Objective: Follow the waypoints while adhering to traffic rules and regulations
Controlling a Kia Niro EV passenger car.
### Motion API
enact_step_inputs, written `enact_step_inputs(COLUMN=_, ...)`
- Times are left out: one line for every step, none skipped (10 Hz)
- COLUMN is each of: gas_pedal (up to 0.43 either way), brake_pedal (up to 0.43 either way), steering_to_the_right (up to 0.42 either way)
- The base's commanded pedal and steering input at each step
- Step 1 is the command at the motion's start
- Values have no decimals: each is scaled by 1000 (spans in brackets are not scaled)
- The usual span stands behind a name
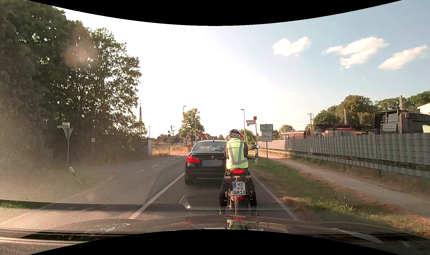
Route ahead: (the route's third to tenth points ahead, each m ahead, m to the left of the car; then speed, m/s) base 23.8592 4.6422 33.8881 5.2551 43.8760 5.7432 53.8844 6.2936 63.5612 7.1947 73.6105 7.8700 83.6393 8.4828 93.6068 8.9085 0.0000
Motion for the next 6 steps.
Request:
enact_step_inputs(gas_pedal=0, brake_pedal=0, steering_to_the_right=6)
enact_step_inputs(gas_pedal=0, brake_pedal=0, steering_to_the_right=6)
enact_step_inputs(gas_pedal=0, brake_pedal=0, steering_to_the_right=6)
enact_step_inputs(gas_pedal=0, brake_pedal=0, steering_to_the_right=6)
enact_step_inputs(gas_pedal=0, brake_pedal=0, steering_to_the_right=6)
enact_step_inputs(gas_pedal=0, brake_pedal=0, steering_to_the_right=6)
